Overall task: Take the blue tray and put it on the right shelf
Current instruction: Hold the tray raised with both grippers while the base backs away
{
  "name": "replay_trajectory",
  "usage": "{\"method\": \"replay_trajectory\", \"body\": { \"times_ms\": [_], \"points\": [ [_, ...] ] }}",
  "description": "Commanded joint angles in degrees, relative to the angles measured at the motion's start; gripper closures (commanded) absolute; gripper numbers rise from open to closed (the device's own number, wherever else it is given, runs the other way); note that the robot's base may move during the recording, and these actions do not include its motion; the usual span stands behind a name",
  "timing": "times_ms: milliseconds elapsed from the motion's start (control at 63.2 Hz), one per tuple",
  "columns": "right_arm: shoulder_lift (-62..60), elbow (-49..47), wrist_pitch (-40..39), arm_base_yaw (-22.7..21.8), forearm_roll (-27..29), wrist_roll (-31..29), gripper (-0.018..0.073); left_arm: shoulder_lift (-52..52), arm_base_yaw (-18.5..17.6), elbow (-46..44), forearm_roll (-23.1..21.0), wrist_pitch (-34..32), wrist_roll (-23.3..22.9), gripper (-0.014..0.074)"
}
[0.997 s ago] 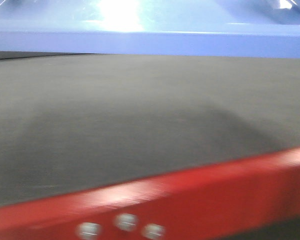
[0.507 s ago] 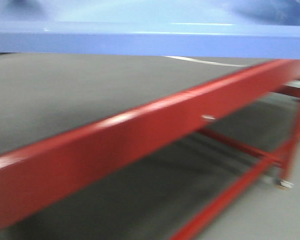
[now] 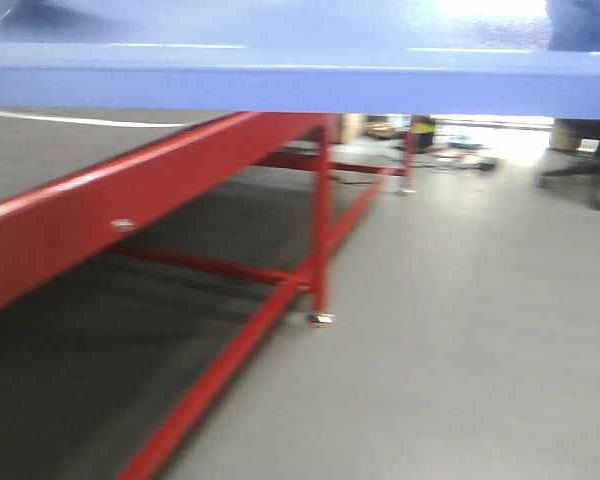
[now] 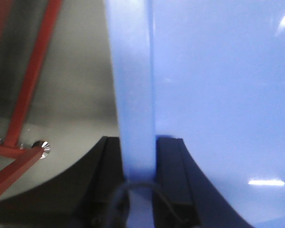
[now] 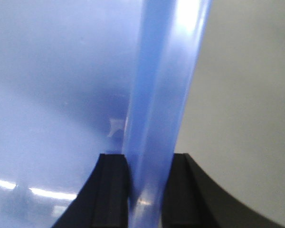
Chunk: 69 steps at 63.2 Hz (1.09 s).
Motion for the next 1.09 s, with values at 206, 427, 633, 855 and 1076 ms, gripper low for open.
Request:
{"method": "replay_trajectory", "body": {
  "times_ms": [206,427,633,855,1076],
  "points": [
    [-1.54,-2.07,-2.66,0.02,-0.96,-2.35,0.0503,-1.74,-0.61,-1.33,-1.01,4.95,1.68,0.0645],
    [-1.54,-2.07,-2.66,0.02,-0.96,-2.35,0.0503,-1.74,-0.61,-1.33,-1.01,4.95,1.68,0.0645],
    [-1.54,-2.07,-2.66,0.02,-0.96,-2.35,0.0503,-1.74,-0.61,-1.33,-1.01,4.95,1.68,0.0645],
    [-1.54,-2.07,-2.66,0.02,-0.96,-2.35,0.0503,-1.74,-0.61,-1.33,-1.01,4.95,1.68,0.0645],
    [-1.54,-2.07,-2.66,0.02,-0.96,-2.35,0.0503,-1.74,-0.61,-1.33,-1.01,4.95,1.68,0.0645]
  ]
}}
